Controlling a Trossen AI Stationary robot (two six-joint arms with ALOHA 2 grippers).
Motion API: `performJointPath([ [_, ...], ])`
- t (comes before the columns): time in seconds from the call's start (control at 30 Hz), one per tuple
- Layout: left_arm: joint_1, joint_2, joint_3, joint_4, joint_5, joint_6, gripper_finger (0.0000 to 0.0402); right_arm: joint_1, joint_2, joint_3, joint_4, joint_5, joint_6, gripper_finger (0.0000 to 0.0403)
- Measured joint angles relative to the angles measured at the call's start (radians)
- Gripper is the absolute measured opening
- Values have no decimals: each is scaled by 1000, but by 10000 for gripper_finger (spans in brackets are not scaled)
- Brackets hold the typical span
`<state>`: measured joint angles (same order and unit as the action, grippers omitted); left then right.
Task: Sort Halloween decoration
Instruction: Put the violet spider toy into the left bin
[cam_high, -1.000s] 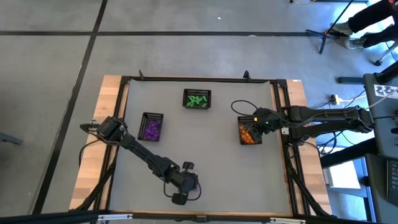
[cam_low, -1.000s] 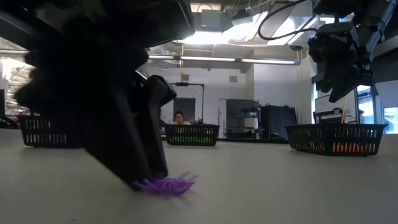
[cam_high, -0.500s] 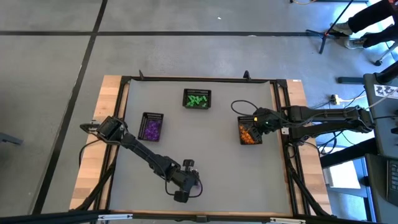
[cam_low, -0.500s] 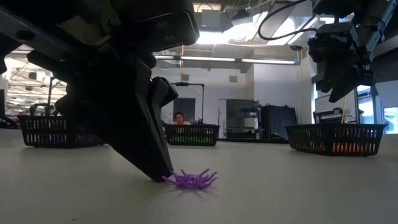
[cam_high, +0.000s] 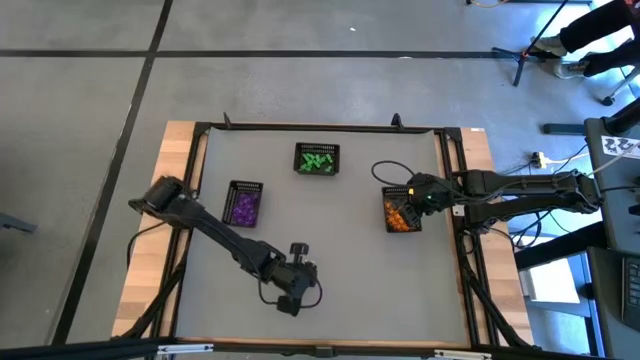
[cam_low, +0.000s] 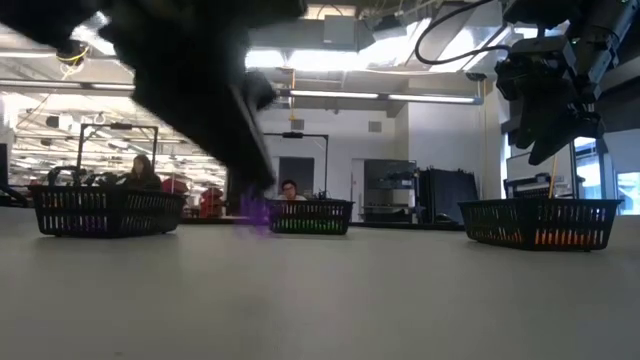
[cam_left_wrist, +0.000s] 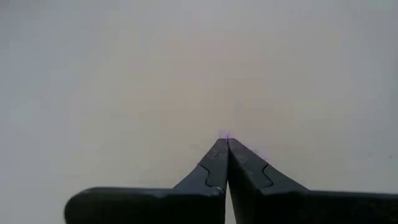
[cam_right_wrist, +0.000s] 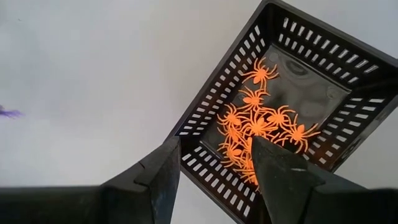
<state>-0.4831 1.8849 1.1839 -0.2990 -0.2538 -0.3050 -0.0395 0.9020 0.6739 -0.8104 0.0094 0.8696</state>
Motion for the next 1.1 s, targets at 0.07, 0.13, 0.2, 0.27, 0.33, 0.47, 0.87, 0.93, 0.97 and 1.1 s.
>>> performJointPath([
  [0.07,7,-52,0,-67,-38,3,0,0,0,0,0,1,0,193],
  [0.13,21,-107,0,-124,-76,10,0,0,0,0,0,6,0,193],
  [0.2,36,-173,0,-219,-134,19,0,0,0,0,1,8,0,193],
  [0.27,54,-239,0,-298,-182,20,0,0,0,0,3,11,0,193],
  [0.33,76,-303,0,-379,-204,21,0,0,0,0,5,18,-1,193],
  [0.47,124,-373,0,-382,-130,28,0,0,0,0,10,33,-1,193],
  [0.87,89,-79,0,37,223,53,73,0,0,0,45,37,-1,193],
  [0.93,82,-37,0,39,225,15,98,0,0,0,45,30,0,193],
  [0.97,82,-20,0,39,223,-1,110,0,0,0,45,25,1,193],
  [1.1,83,28,0,39,219,-33,146,0,0,0,45,20,1,193],
])
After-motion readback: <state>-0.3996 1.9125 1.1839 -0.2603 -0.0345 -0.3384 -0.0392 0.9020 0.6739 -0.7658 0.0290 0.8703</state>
